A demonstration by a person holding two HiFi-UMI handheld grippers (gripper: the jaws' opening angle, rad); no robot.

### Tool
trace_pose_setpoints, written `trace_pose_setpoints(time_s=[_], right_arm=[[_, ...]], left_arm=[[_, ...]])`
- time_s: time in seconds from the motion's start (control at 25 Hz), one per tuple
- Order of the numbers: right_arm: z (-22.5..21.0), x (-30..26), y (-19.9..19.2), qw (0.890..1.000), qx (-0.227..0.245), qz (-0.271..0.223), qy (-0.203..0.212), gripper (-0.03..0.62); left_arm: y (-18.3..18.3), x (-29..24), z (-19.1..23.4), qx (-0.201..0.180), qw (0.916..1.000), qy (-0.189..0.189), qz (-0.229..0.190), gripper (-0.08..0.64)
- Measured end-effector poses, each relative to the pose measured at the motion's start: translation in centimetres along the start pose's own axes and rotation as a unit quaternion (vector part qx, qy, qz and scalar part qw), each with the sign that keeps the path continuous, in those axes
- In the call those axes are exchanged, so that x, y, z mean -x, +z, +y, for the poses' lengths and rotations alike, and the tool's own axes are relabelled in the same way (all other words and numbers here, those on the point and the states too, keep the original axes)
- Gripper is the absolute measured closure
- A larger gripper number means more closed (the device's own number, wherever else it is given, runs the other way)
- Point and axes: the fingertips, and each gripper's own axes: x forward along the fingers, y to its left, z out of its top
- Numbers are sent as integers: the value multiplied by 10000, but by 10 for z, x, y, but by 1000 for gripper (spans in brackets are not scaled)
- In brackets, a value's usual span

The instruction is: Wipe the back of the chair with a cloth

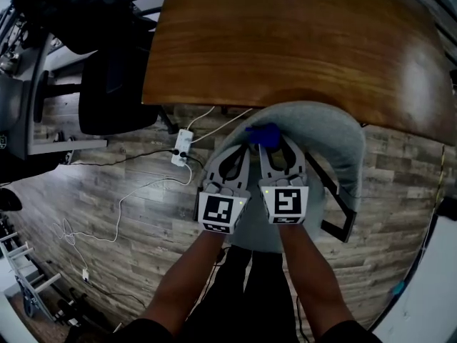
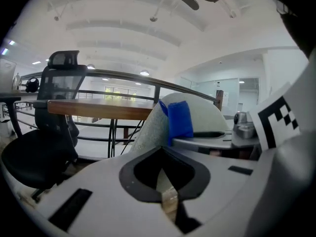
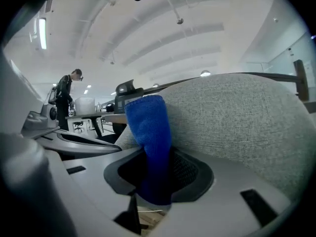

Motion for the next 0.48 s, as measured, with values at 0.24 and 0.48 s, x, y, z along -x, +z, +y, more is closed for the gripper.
trace_pose_setpoints(time_s=[0.24,0.48], right_arm=[[-24,5,0,9994,44,-94,-320,465],[-40,13,0,9974,201,-138,-672,465]], left_arm=[[-4,-18,-18,-102,9998,-195,10,552],[-5,-33,-35,-85,9993,-367,22,552]])
